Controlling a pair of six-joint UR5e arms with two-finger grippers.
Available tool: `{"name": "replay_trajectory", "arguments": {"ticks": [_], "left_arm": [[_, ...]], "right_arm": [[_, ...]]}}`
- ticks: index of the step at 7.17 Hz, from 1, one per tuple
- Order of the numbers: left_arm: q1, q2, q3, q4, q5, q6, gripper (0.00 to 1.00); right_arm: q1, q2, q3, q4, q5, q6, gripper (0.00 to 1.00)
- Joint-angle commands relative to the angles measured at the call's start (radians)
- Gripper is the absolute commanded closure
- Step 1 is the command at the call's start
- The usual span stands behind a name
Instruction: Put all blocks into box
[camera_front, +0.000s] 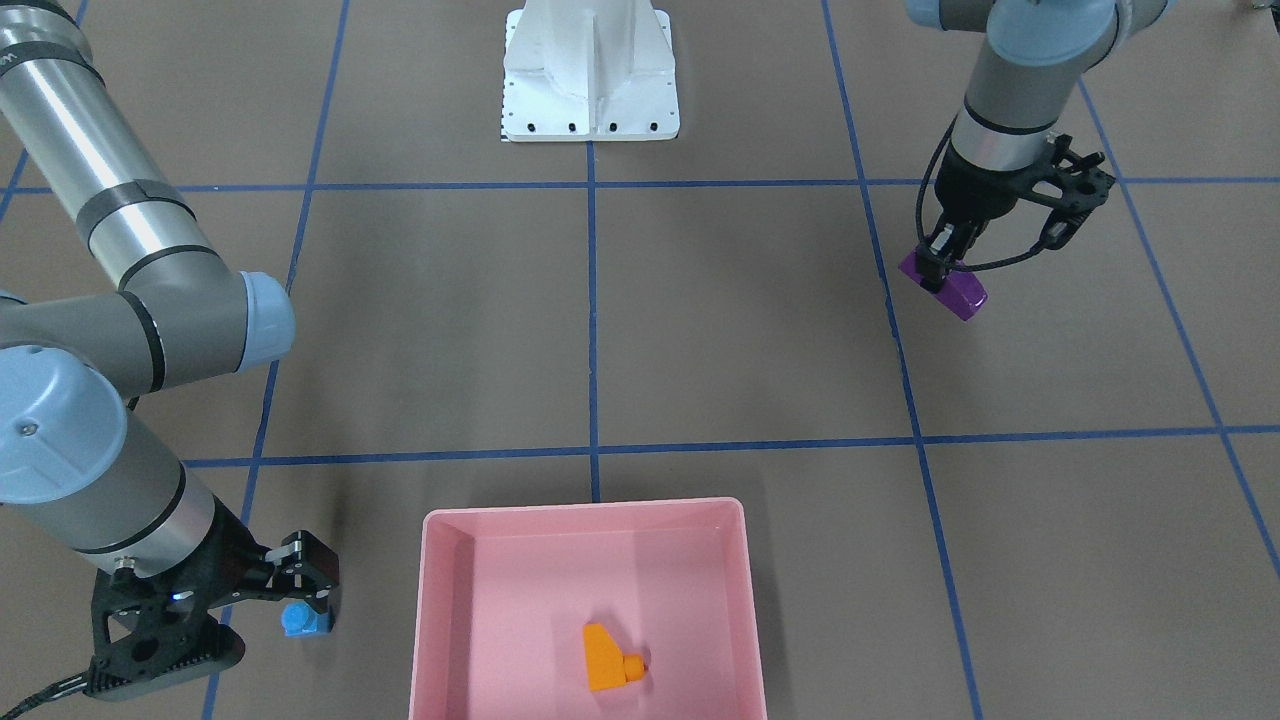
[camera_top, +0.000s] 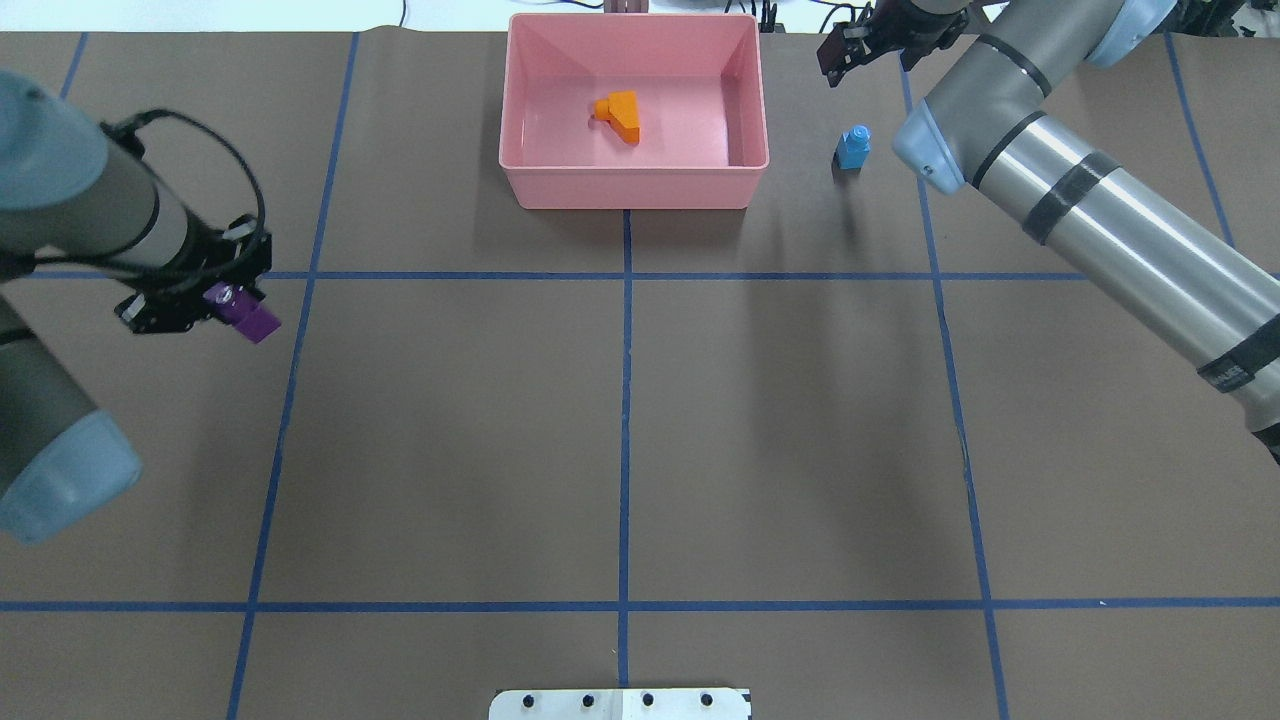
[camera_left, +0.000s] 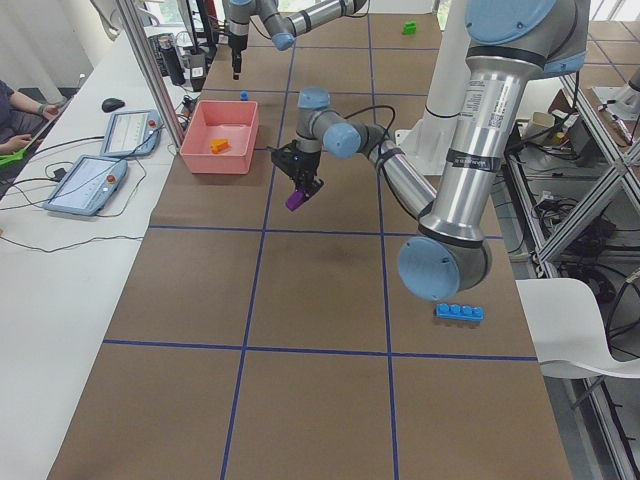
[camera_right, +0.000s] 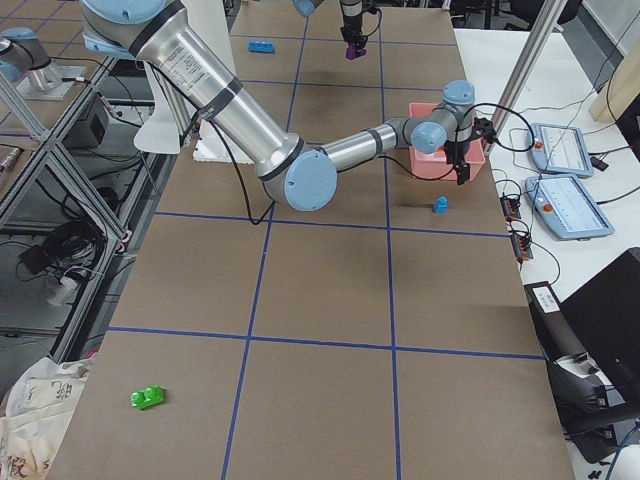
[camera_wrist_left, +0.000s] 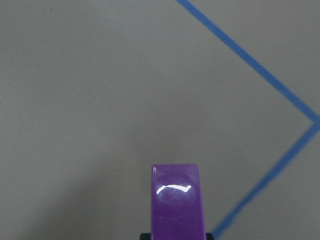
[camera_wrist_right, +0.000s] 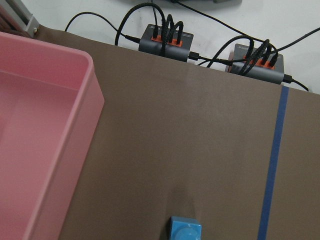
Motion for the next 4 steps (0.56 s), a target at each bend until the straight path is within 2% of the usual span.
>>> {"name": "replay_trajectory", "arguments": {"ticks": [1,2,3,4], "left_arm": [[-0.047,-0.275,0.053,0.221,-0.008,0.058,1.0],[-0.047,-0.353,0.135,0.2,-0.006,0.058,1.0],[-0.047,-0.427,0.235,0.098,-0.006,0.056,1.0],[-0.045,-0.458,0.31,0.016,-0.002,0.058,1.0]], "right_arm": [[-0.039,-0.017,-0.028,0.012,-0.042,0.003,0.0],[-0.042,-0.019,-0.077,0.065,-0.042,0.003,0.0],[-0.043,-0.02,-0.123,0.109,-0.054,0.003,0.0],[-0.043,-0.019,-0.134,0.111,-0.055,0.004,0.0]]}}
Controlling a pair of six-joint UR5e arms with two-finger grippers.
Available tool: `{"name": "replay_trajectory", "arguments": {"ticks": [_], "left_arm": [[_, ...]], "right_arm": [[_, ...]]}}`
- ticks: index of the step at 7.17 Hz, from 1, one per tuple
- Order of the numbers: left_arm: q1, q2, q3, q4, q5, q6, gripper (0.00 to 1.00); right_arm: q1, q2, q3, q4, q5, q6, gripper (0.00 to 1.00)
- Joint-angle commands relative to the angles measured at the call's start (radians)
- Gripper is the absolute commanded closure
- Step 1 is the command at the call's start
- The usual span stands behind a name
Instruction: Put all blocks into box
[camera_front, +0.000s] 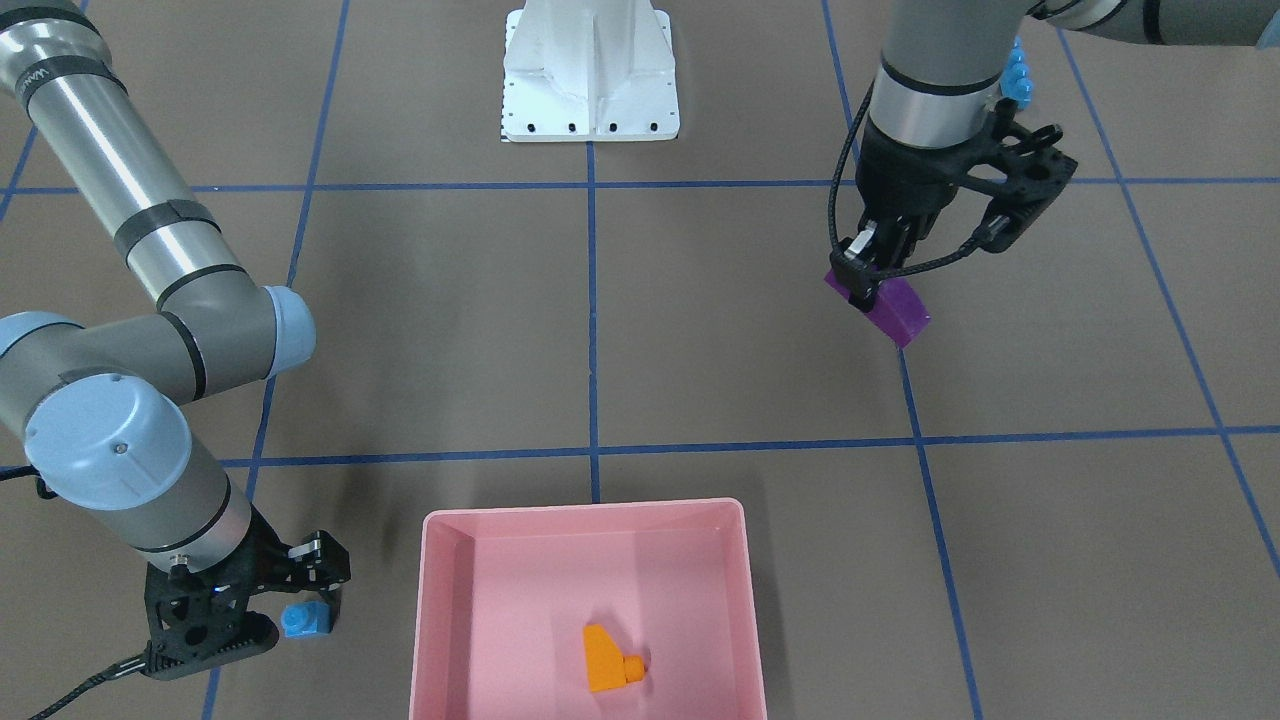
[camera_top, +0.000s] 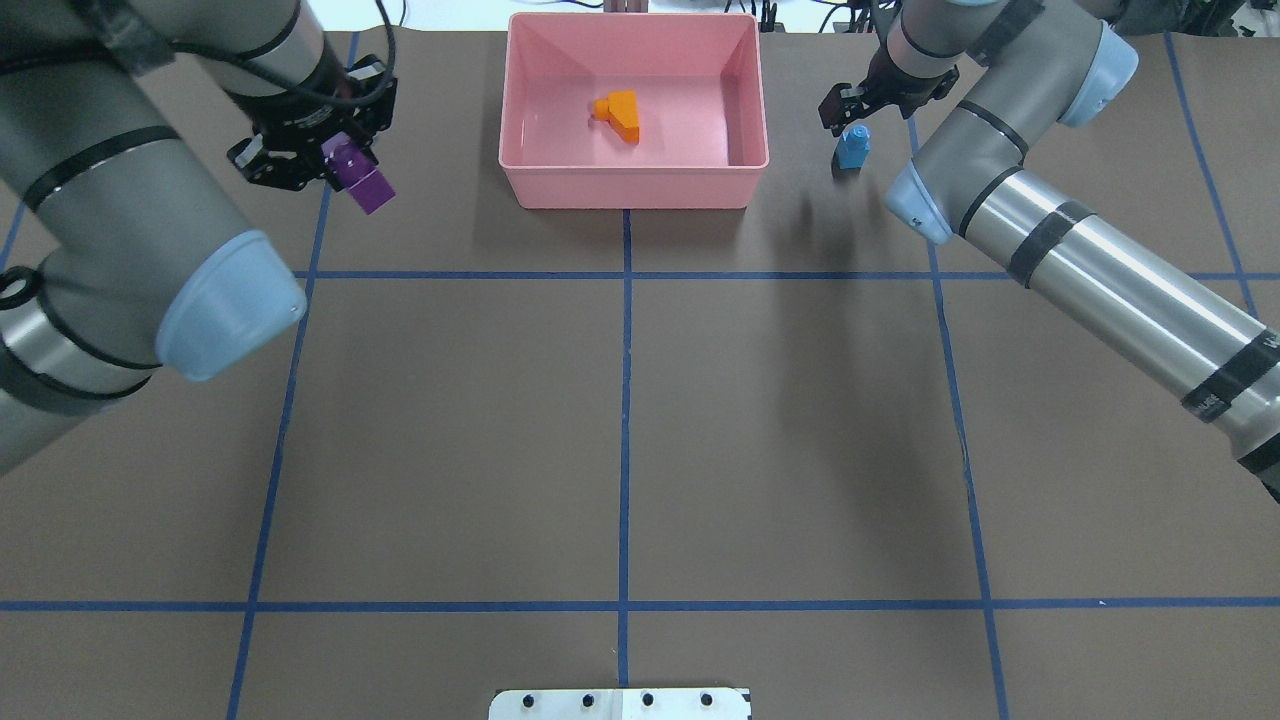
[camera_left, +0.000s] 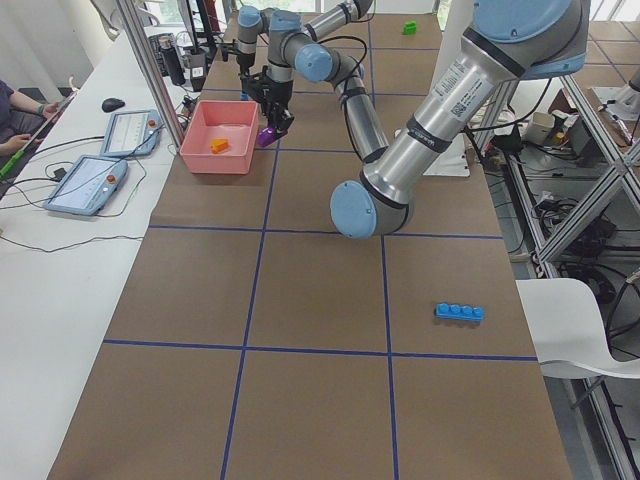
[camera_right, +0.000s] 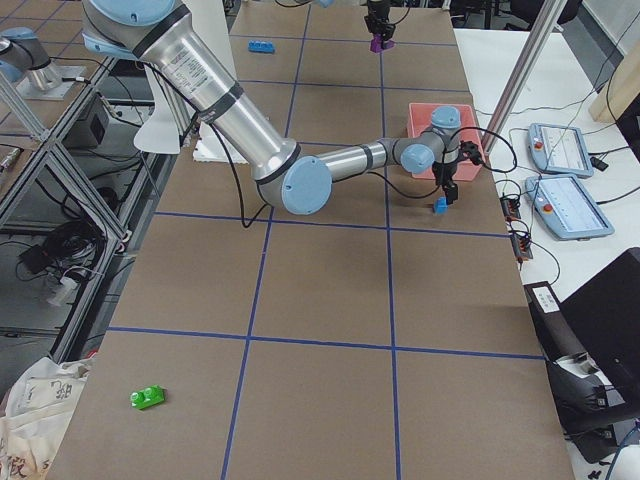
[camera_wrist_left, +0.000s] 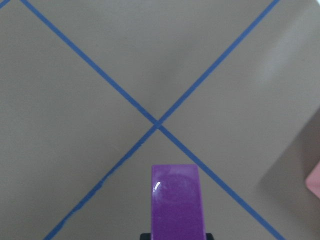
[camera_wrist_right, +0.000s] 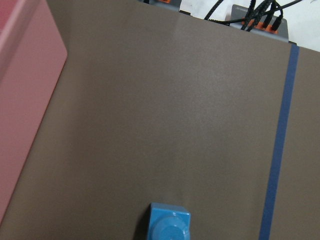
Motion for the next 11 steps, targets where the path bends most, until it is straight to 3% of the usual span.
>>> {"name": "replay_trajectory", "arguments": {"ticks": [1,3,4,7,8,9,10,11], "left_arm": [[0.003,-0.1,0.198,-0.231,0.02,0.008,1.0],[0.006,-0.27,0.48,-0.356,0.083,0.006,1.0],[0.005,-0.294,0.531,-0.382,0.115,0.008,1.0],[0.005,-0.296,0.549,-0.41,0.141,0.011,1.0],[0.008,-0.297,0.596,-0.488,0.172,0.012,1.0],[0.008,-0.297,0.622,-0.52,0.174,0.012,1.0],[0.009,-0.3,0.641,-0.524,0.175,0.011,1.0],[0.009,-0.309,0.661,-0.539,0.178,0.011,1.0]], "right_arm": [[-0.003,0.0,-0.042,0.022,-0.006,0.003,0.0],[-0.006,0.002,-0.065,0.024,-0.006,0.003,0.0],[-0.009,0.011,-0.074,0.022,-0.006,0.003,0.0],[-0.035,0.048,-0.107,0.03,-0.017,0.004,0.0],[-0.05,0.066,-0.128,0.033,-0.043,0.004,0.01],[-0.055,0.072,-0.145,0.033,-0.055,0.004,0.07],[-0.055,0.069,-0.15,0.032,-0.055,0.004,0.45],[-0.054,0.069,-0.156,0.032,-0.057,0.003,0.74]]}}
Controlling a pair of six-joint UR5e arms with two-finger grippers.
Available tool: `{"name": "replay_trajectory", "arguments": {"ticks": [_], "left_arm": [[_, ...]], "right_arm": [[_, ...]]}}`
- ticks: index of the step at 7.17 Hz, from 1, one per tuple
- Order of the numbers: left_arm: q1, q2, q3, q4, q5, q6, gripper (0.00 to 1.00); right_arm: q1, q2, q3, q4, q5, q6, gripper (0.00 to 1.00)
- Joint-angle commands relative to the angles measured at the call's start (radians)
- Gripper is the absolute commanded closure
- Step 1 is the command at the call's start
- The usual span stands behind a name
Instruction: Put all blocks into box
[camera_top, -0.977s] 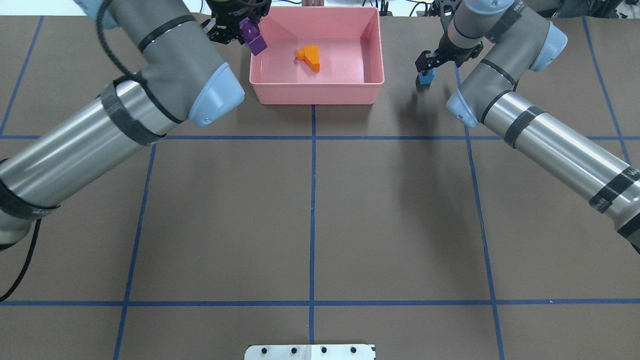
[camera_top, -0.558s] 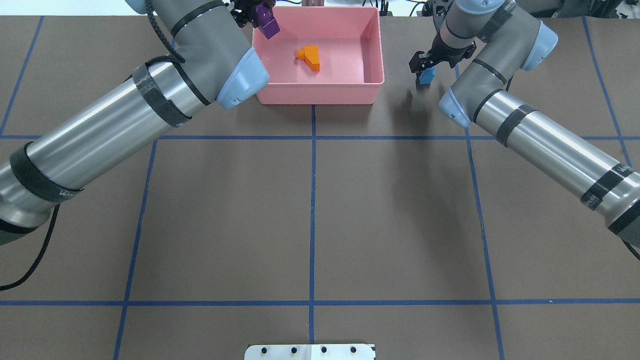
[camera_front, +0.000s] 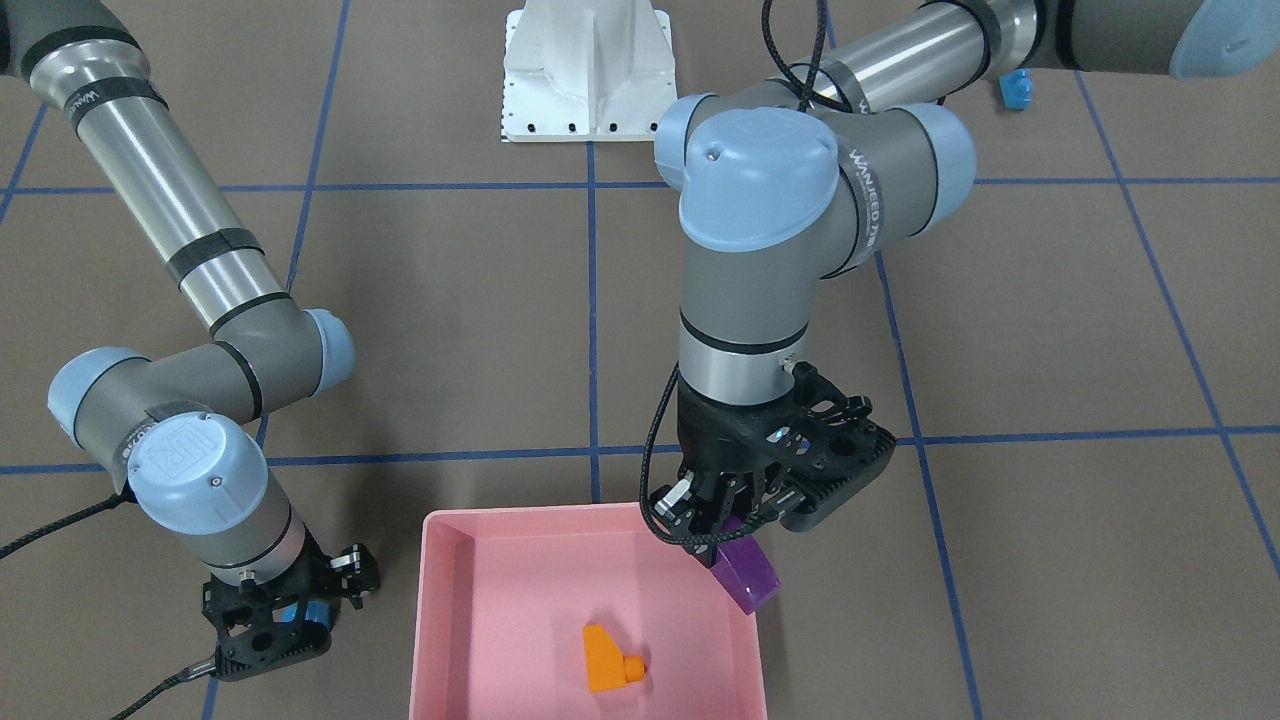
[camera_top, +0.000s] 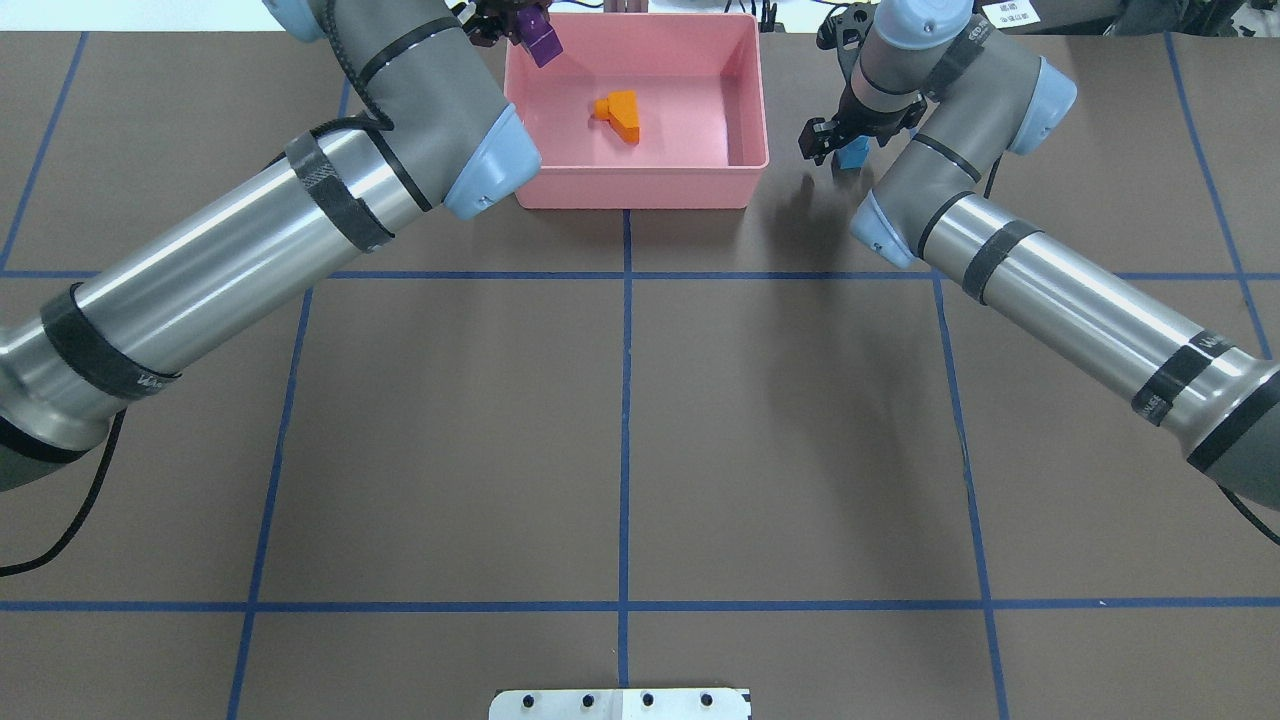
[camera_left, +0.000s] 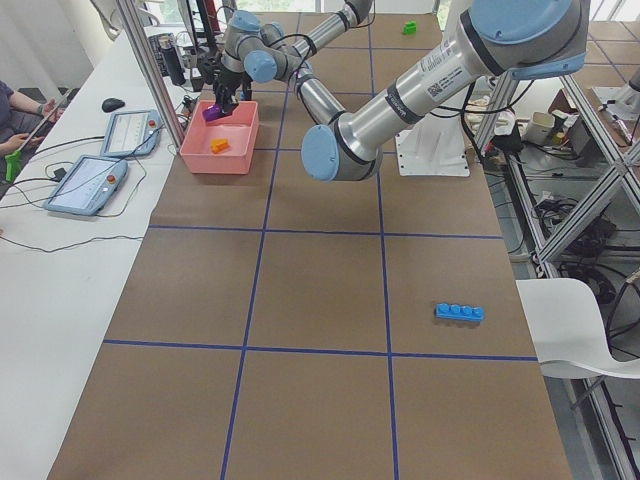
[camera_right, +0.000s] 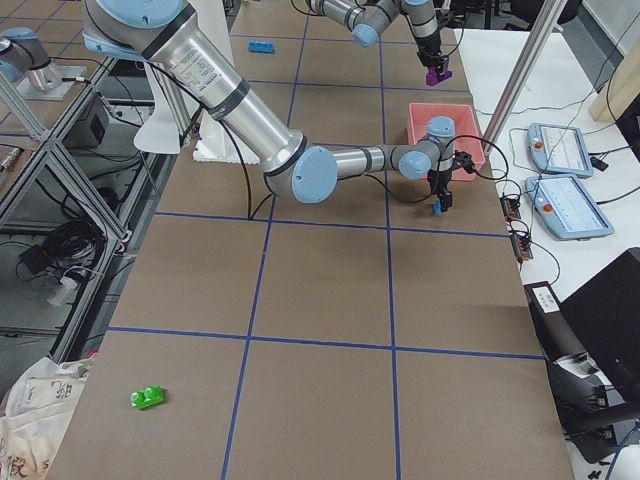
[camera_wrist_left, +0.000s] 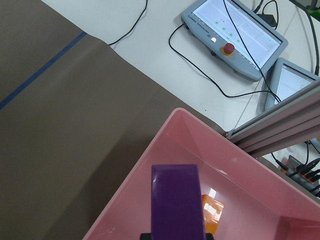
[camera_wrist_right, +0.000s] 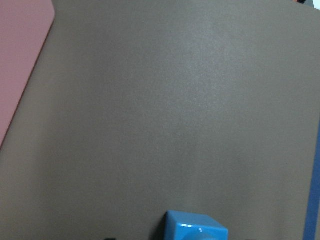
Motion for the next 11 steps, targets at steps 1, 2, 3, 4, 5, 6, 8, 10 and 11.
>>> {"name": "replay_trajectory", "arguments": {"ticks": [1,2,3,4,5,6,8,10,11], "left_arm": [[0.01,-0.049,0.104,-0.066,0.026,-0.002,1.0],[0.016,-0.061,0.147,-0.104,0.036,-0.004,1.0],[0.018,-0.065,0.169,-0.112,0.04,-0.004,1.0],[0.027,-0.092,0.229,-0.156,0.074,-0.01,1.0],[0.053,-0.097,0.27,-0.204,0.11,-0.011,1.0],[0.062,-0.097,0.286,-0.221,0.118,-0.011,1.0],[0.08,-0.097,0.294,-0.234,0.116,-0.013,0.33],[0.097,-0.095,0.291,-0.227,0.116,-0.004,0.0],[0.078,-0.095,0.281,-0.22,0.086,0.019,0.0]], "right_arm": [[0.009,-0.001,-0.01,0.0,-0.002,-0.007,0.91],[0.021,-0.001,-0.01,-0.002,-0.001,-0.016,1.0],[0.058,0.001,-0.004,-0.005,0.012,-0.055,1.0],[0.117,0.002,0.01,-0.011,0.098,-0.081,1.0],[0.169,0.004,0.042,-0.031,0.186,-0.084,1.0],[0.194,0.023,0.101,-0.122,0.223,-0.083,1.0],[0.21,0.12,0.126,-0.247,0.256,-0.069,1.0],[0.208,0.148,0.125,-0.247,0.269,-0.023,1.0],[0.201,0.16,0.123,-0.246,0.269,-0.006,1.0]]}}
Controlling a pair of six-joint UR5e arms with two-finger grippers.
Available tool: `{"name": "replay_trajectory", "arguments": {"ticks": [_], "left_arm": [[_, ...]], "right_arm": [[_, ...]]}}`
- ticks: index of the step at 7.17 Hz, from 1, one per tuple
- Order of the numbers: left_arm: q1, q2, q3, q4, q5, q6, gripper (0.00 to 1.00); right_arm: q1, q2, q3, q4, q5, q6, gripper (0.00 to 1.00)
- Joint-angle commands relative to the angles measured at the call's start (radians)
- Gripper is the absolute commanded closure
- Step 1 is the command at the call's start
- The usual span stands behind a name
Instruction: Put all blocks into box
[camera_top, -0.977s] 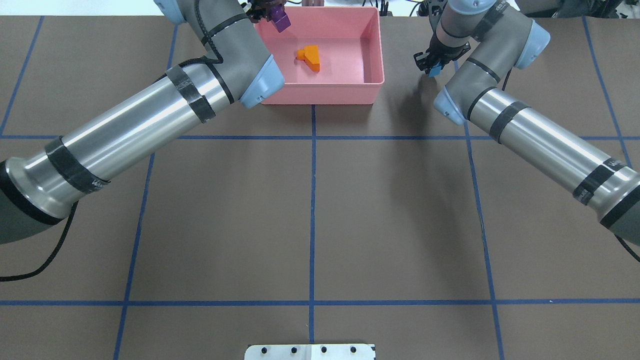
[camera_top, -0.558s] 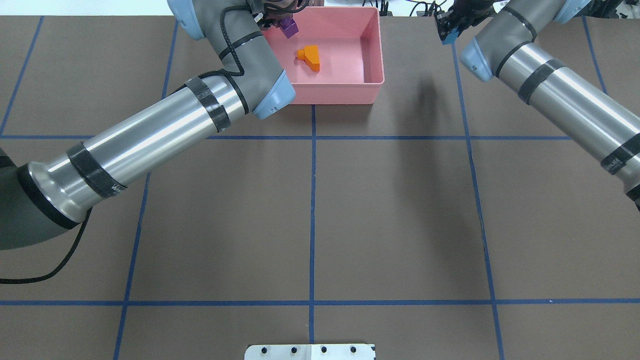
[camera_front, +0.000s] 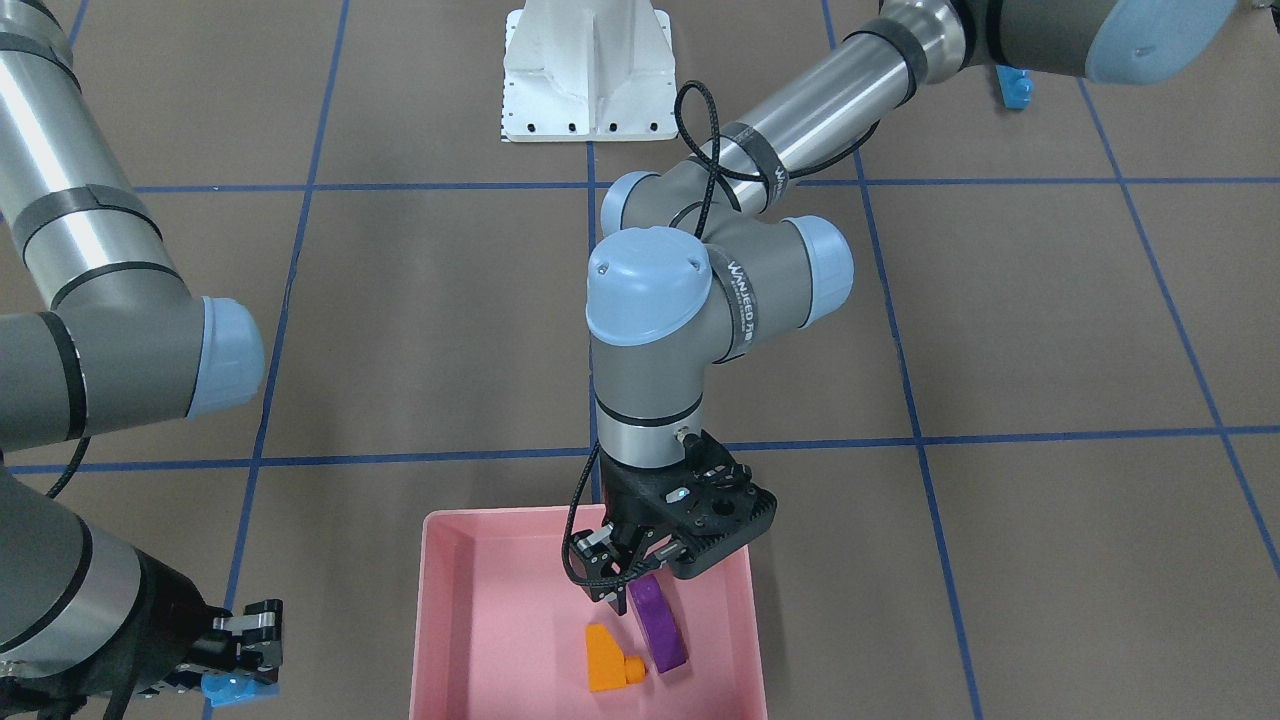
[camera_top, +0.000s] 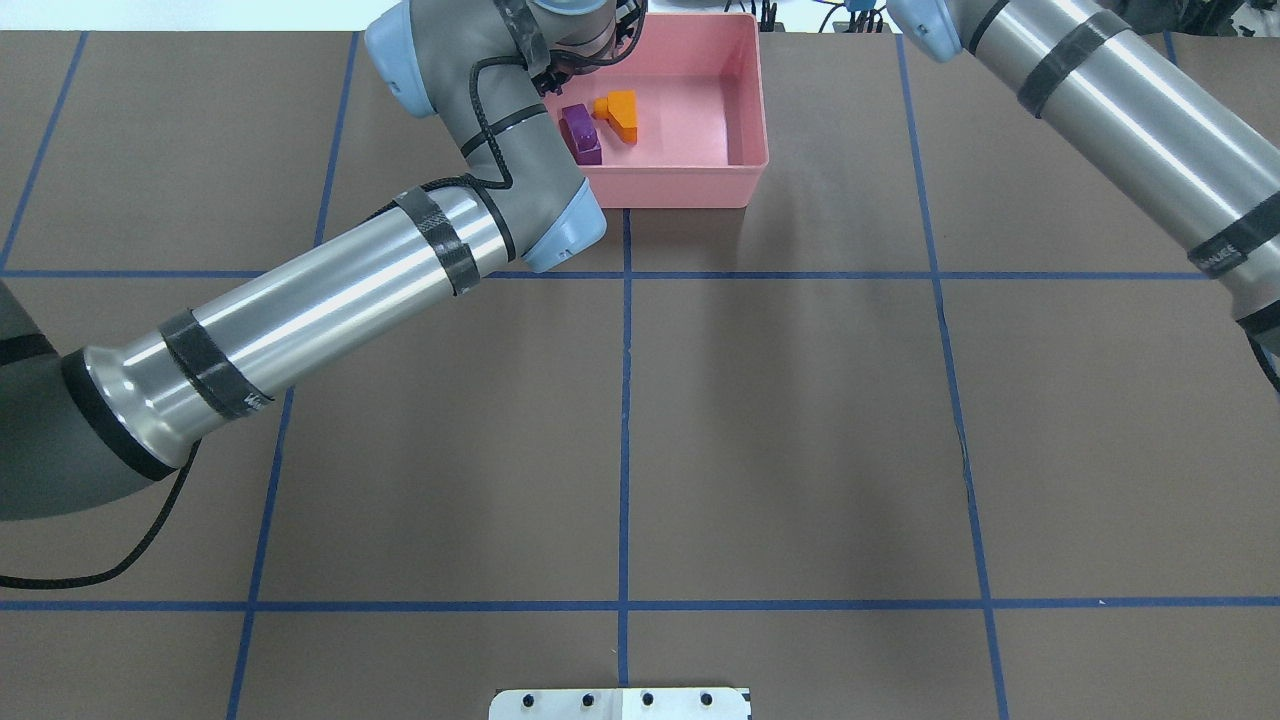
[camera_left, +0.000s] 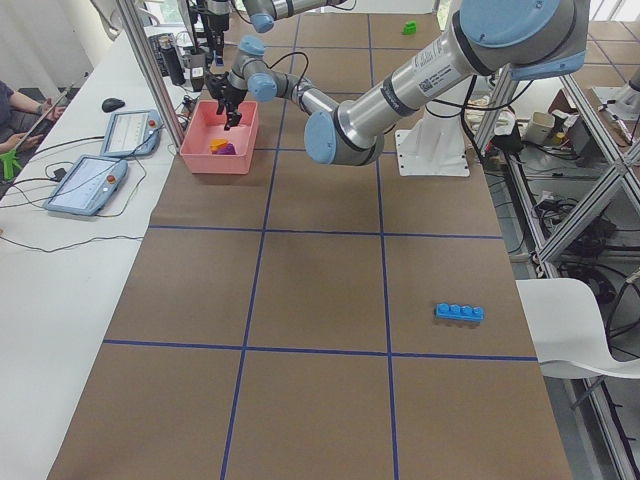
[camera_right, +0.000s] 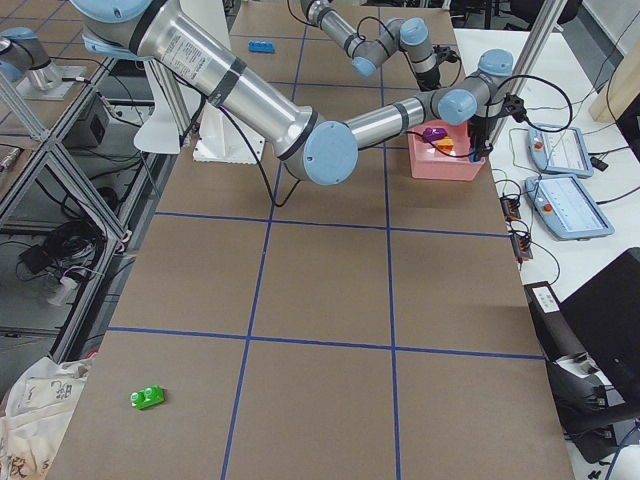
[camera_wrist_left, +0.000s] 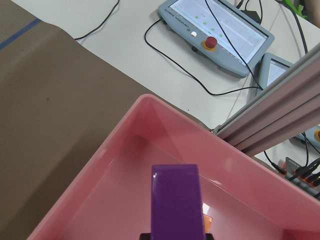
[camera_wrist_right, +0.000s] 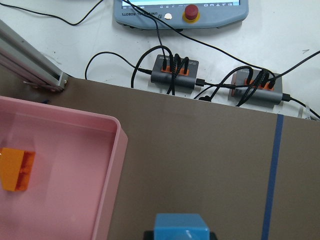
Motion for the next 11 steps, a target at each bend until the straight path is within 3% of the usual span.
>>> {"name": "replay_trajectory", "arguments": {"ticks": [1,3,4,6,7,8,9,10,11], "left_arm": [[-0.054,0.001,-0.03,0.097,-0.128,0.094,0.0],[-0.098,0.031,-0.226,0.406,-0.181,0.321,0.0],[-0.114,0.077,-0.316,0.487,-0.179,0.375,0.0],[-0.118,0.36,-0.624,0.507,-0.179,0.489,0.0],[-0.129,0.481,-0.756,0.551,-0.179,0.593,0.0],[-0.131,0.592,-0.864,0.566,-0.179,0.648,0.0],[-0.131,0.722,-0.976,0.563,-0.185,0.699,0.0],[-0.129,0.86,-1.082,0.552,-0.187,0.748,0.0],[-0.129,0.969,-1.172,0.549,-0.187,0.773,0.0]], "right_arm": [[-0.028,0.03,-0.002,0.003,-0.008,0.062,1.0],[-0.105,0.067,-0.007,0.014,-0.121,0.12,1.0],[-0.154,0.081,-0.009,0.015,-0.204,0.155,1.0],[-0.223,0.093,-0.015,0.052,-0.293,0.192,0.98],[-0.257,0.09,-0.063,0.169,-0.309,0.305,0.72],[-0.283,0.093,-0.099,0.237,-0.353,0.341,0.6],[-0.285,0.095,-0.101,0.242,-0.353,0.343,0.56],[-0.286,0.101,-0.101,0.243,-0.353,0.344,0.26],[-0.285,0.112,-0.101,0.243,-0.353,0.384,0.04]]}}
